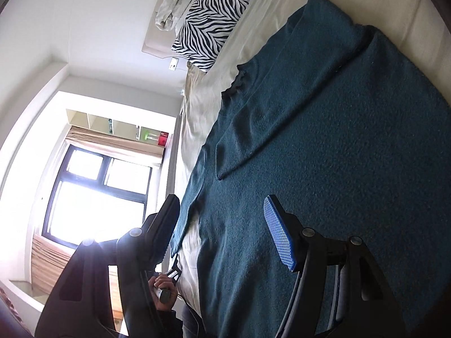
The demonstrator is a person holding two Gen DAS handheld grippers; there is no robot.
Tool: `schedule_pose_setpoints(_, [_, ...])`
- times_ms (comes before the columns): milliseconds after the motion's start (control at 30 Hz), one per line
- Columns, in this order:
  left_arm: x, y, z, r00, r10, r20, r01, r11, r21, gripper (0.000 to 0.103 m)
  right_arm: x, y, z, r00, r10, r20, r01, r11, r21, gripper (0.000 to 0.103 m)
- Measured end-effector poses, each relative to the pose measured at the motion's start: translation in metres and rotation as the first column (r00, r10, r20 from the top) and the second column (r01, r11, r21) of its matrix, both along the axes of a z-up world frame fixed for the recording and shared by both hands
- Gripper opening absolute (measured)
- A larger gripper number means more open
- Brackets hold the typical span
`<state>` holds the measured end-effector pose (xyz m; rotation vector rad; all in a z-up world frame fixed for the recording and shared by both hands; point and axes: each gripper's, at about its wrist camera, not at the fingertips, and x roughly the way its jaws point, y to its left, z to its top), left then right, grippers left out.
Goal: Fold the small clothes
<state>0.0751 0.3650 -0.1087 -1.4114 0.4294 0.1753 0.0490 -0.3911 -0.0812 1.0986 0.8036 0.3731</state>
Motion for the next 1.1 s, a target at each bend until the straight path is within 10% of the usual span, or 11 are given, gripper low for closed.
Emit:
schedule_pose_setpoints(267, [0.041,0.010,-0.013,0.995,0.052,-0.090,-0.055,0.998,-0.026,0.010,-0.004,0.028,0.012,1.000,0.025,0.007,-0.024,0.999,-0.023,0.062])
schedule_pose_setpoints(367, [0.062,-0.015,0.025,0.994,-0.029,-0.103,0.045,0.986,0.157,0.008,-0.003,0.027,0.011,1.000,0.024,0.003,-0.024,0.999,-0.025,0.062])
schedule_pose_setpoints(467, [0.096,-0.079,0.078,0.975,-0.180,-0.128,0.218,0.881,0.420,0.008,-0.003,0.023,0.009,1.000,0.017,0.002,-0.017,1.000,-0.022,0.062])
schedule_pose_setpoints(533, [0.120,-0.151,0.107,0.928,-0.312,-0.205,0.370,0.696,0.615,0.008,-0.003,0.020,0.006,1.000,0.013,-0.003,-0.013,1.000,-0.018,0.062])
schedule_pose_setpoints(667, [0.134,-0.337,0.112,0.772,-0.449,-0.450,0.538,0.083,0.839,0.010,0.004,0.016,0.000,1.000,0.006,-0.012,-0.007,1.000,-0.011,0.062])
schedule_pose_setpoints(700, [0.130,-0.374,0.100,0.742,-0.450,-0.497,0.541,-0.036,0.841,0.010,0.006,0.015,-0.002,1.000,0.003,-0.015,-0.003,1.000,-0.007,0.062])
schedule_pose_setpoints(767, [0.123,-0.419,0.073,0.702,-0.439,-0.561,0.548,-0.170,0.819,0.010,0.017,0.016,-0.006,0.999,0.003,-0.032,-0.003,1.000,-0.011,0.062])
schedule_pose_setpoints(900, [0.118,-0.424,0.041,0.681,-0.436,-0.589,0.586,-0.159,0.795,0.010,0.043,0.025,-0.010,0.997,0.056,-0.055,-0.057,0.998,-0.021,0.062])
schedule_pose_setpoints(1100, [0.091,-0.391,0.044,0.704,-0.469,-0.534,0.574,-0.066,0.816,0.014,0.107,0.065,-0.033,0.978,0.167,-0.124,-0.162,0.986,0.051,0.062])
